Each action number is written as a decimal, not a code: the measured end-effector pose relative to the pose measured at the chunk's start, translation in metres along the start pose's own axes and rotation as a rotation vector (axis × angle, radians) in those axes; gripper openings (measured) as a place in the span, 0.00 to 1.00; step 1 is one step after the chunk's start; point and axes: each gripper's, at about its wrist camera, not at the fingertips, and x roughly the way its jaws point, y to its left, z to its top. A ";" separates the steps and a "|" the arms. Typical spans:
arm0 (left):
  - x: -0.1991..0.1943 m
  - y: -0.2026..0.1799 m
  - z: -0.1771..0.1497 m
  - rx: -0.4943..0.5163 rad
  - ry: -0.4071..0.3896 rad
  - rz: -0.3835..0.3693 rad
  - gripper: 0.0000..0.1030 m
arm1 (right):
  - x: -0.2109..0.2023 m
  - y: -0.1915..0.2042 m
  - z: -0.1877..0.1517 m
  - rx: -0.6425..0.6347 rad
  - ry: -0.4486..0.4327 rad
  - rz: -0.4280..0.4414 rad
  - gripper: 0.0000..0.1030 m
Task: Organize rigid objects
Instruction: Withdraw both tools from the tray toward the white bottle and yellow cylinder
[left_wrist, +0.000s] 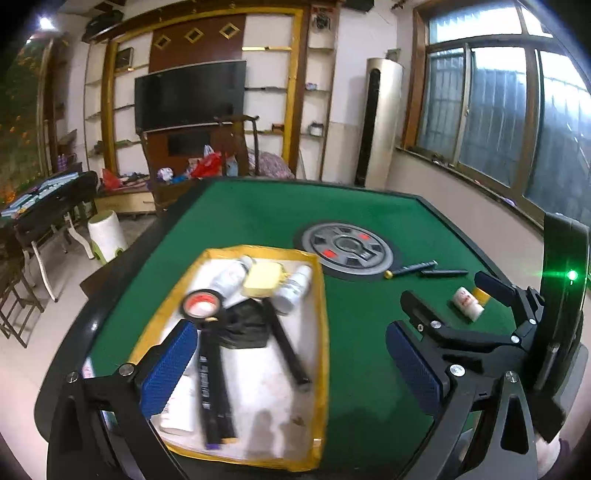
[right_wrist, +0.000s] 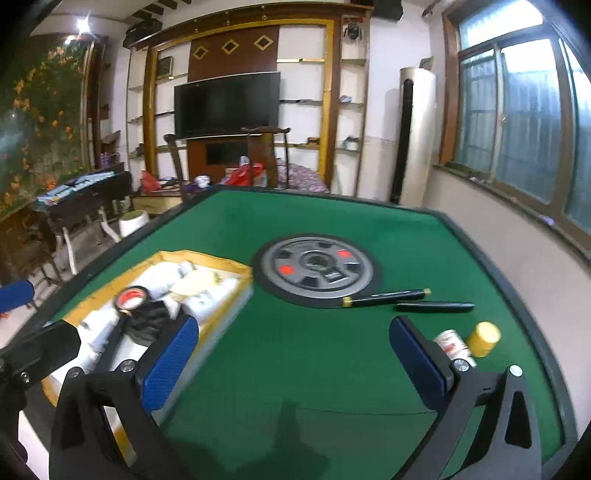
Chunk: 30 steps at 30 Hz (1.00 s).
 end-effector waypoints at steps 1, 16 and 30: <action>0.001 -0.006 0.001 0.005 0.005 -0.002 0.99 | 0.000 -0.005 -0.002 -0.005 -0.001 -0.008 1.00; 0.012 -0.061 -0.012 0.070 0.086 -0.010 0.99 | 0.011 -0.061 -0.030 0.090 0.125 -0.033 1.00; 0.001 -0.039 -0.007 0.018 -0.012 0.026 0.99 | 0.020 -0.055 -0.036 0.075 0.164 -0.049 1.00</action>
